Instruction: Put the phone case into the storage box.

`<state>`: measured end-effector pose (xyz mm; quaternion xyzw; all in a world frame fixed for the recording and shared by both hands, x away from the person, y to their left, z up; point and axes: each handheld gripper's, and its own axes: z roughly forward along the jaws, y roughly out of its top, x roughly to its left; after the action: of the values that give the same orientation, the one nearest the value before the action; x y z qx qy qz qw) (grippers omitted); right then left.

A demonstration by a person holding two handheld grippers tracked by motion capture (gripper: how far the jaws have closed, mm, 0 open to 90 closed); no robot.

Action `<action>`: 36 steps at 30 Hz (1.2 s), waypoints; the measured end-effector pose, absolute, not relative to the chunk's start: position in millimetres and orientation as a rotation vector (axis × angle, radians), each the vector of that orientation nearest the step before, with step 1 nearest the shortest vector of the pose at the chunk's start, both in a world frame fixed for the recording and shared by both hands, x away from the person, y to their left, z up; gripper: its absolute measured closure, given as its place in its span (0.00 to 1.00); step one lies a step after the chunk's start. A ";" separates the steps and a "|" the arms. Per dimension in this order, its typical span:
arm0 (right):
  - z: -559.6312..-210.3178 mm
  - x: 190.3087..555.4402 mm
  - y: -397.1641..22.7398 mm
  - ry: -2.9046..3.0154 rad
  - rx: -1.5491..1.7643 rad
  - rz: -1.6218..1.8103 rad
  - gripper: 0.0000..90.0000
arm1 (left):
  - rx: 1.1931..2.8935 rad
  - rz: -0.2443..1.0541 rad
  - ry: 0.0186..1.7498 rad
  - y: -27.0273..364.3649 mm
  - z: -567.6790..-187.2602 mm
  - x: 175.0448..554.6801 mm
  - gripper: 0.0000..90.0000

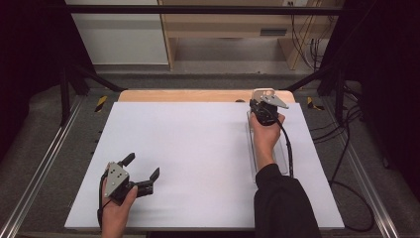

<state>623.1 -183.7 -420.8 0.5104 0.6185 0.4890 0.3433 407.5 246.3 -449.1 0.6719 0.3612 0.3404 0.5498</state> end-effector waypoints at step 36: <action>-422.5 622.6 -179.7 1.636 1.301 1.268 0.96 | 1.593 0.805 0.854 245.8 -449.2 407.7 0.03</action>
<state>622.6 -179.7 -422.5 0.5000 0.6291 0.4876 0.3412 407.7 245.8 -449.2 0.6729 0.3605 0.3399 0.5493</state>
